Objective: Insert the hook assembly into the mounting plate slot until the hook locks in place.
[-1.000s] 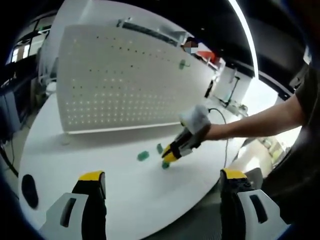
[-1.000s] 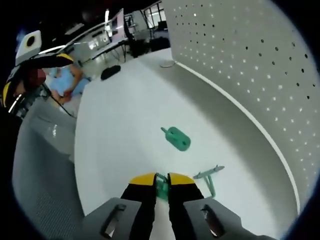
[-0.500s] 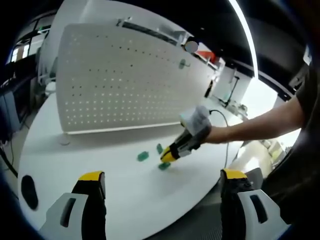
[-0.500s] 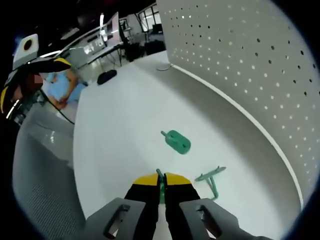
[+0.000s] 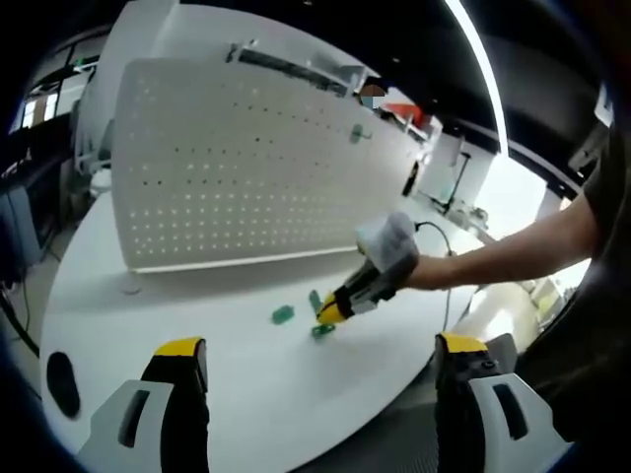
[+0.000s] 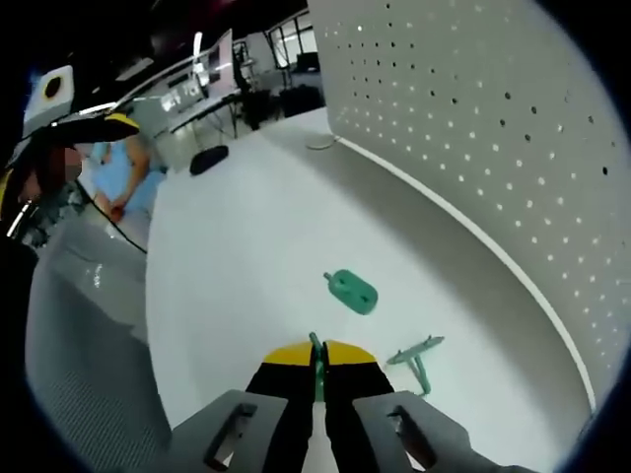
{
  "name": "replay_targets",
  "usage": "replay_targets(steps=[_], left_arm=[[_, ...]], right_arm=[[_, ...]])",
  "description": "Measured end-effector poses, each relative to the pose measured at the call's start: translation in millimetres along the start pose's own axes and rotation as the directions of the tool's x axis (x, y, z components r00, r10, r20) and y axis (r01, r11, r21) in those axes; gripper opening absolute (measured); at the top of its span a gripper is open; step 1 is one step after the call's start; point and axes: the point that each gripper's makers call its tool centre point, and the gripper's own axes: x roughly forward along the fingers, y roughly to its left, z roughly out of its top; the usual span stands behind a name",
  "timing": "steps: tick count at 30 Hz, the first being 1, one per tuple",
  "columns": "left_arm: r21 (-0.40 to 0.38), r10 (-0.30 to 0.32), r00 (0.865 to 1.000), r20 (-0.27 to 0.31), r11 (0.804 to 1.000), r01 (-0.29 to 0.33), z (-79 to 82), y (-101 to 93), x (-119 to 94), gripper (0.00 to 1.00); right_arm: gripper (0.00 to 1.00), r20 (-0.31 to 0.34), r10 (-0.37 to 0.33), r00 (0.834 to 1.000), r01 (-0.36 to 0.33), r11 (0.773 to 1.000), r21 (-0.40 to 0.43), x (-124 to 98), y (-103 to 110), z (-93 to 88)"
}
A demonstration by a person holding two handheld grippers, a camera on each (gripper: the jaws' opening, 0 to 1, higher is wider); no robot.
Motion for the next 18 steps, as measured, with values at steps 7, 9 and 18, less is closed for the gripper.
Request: replay_targets(steps=[7,9,18], left_arm=[[0.011,-0.008,1.0,0.006,1.0,0.008,2.7,-4.2,0,0.97],[0.016,-0.01,1.0,0.008,1.0,0.01,3.8,-5.2,-1,0.97],[0.027,-0.014,1.0,0.026,1.0,0.013,10.2,-9.4,-4,0.97]], right_arm=[[0.0,0.036,-0.028,0.999,0.027,1.0,0.013,-8,-4,11.5],[0.0,0.04,-0.033,0.999,0.033,0.999,0.013,-10,-3,12.9],[0.0,0.066,-0.058,0.996,0.058,0.998,-0.003,-25,-1,20.1]])
